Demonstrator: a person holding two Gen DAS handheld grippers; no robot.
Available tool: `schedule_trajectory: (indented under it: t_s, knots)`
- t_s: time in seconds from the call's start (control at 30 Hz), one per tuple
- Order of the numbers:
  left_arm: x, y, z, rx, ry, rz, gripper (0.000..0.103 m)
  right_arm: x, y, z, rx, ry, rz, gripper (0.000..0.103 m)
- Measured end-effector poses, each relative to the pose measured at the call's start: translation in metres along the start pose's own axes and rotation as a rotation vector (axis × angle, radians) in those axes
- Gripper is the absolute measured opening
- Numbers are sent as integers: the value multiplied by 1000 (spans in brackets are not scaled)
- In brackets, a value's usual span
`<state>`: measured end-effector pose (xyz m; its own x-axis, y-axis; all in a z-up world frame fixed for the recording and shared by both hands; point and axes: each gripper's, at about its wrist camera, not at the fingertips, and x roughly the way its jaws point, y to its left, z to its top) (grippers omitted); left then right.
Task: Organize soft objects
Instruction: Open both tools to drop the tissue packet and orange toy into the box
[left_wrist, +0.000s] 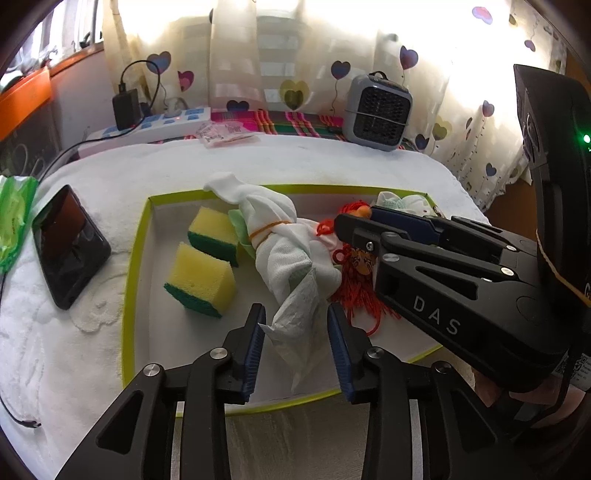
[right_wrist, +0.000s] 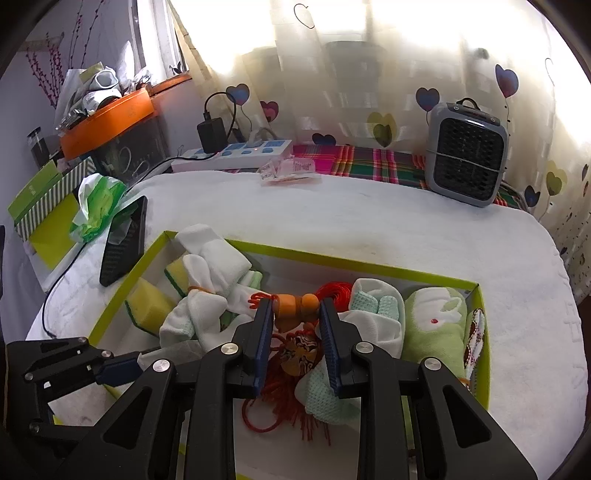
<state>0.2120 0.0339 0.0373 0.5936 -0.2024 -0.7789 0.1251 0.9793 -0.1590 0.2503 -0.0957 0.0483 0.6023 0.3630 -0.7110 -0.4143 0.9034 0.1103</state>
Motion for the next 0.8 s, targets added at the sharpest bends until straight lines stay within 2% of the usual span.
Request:
schedule_trajectory:
  t_s: [0.07,0.17,0.5,0.6,0.8]
  knots:
    - [-1,0,0,1,-2,-1,34,0,1,0,-2,-1,8,36]
    - [-3,1,-1,-5,-6,-6,34,-1,4,-1,-12,-3,5,41]
    - [-9,3,-5,-14,-11,4,38,-7,5,-6,7,-10,3,43]
    - [-10,2,-5,-14,-14,14,38,-13,5,-8,15,-17,5,48]
    - [-21,3,-11,-20,-27,27,44,-28,6,-13,26,-34,-17,49]
